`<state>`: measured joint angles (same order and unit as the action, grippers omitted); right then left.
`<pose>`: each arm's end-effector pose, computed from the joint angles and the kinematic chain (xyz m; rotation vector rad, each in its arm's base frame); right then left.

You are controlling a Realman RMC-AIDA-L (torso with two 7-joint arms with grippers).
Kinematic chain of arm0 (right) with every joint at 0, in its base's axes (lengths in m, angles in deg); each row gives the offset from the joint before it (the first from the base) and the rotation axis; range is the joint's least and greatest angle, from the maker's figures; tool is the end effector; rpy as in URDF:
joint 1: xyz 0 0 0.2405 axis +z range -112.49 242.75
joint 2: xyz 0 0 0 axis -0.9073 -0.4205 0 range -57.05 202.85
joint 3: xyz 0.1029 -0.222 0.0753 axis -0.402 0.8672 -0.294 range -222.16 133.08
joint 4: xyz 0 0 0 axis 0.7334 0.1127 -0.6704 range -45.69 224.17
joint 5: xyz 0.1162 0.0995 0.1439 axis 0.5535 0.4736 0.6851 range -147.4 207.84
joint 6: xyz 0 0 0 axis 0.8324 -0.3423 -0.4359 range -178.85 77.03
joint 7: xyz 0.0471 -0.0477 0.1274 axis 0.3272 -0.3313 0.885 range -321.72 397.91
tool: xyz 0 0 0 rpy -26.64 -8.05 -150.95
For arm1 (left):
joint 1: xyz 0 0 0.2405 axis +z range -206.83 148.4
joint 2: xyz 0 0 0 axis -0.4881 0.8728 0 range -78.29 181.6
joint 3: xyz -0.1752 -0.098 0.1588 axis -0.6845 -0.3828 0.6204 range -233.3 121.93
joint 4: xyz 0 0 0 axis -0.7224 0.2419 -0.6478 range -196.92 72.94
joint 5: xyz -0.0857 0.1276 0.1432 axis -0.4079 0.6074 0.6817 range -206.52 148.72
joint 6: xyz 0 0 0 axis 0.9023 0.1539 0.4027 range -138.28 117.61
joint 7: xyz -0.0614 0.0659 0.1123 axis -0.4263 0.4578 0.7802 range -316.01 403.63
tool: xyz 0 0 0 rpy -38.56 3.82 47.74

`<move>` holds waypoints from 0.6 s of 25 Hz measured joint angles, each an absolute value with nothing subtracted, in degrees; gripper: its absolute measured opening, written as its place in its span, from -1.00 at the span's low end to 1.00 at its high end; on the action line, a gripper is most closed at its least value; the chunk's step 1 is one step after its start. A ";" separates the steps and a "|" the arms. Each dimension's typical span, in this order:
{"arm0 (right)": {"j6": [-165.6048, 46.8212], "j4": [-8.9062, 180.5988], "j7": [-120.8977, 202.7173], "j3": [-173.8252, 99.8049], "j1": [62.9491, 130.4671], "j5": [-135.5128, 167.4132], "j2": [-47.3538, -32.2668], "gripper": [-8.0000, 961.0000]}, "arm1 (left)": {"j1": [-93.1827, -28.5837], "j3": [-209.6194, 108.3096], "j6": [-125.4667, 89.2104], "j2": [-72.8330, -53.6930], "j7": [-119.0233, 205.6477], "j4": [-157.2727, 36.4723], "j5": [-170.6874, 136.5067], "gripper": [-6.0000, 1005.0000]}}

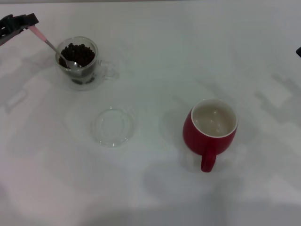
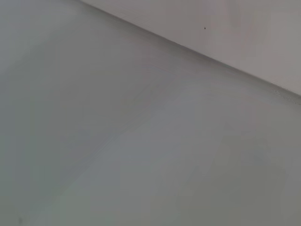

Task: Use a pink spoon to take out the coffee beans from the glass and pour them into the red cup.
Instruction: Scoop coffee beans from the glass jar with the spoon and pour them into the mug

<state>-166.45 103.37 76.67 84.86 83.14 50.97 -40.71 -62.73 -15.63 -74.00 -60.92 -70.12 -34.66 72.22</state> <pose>0.3392 0.2074 0.0537 -1.9357 0.4077 1.1993 -0.3022 0.3963 0.0424 -1.9871 -1.4958 -0.8739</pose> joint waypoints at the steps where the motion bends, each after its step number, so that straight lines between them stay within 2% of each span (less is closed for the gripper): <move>1: -166.38 103.38 76.72 84.86 83.17 50.97 -40.64 0.67 | -62.24 -15.90 -73.97 -61.33 -70.96 -34.76 71.63 -0.74; 15: -165.67 103.30 77.47 85.73 83.81 50.96 -40.07 0.67 | -59.30 -16.59 -72.37 -63.18 -72.38 -38.80 66.36 -0.74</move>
<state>-165.67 103.30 77.47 85.73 83.81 50.96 -40.07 -59.30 -16.59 -72.37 -63.18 -72.38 -38.80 66.36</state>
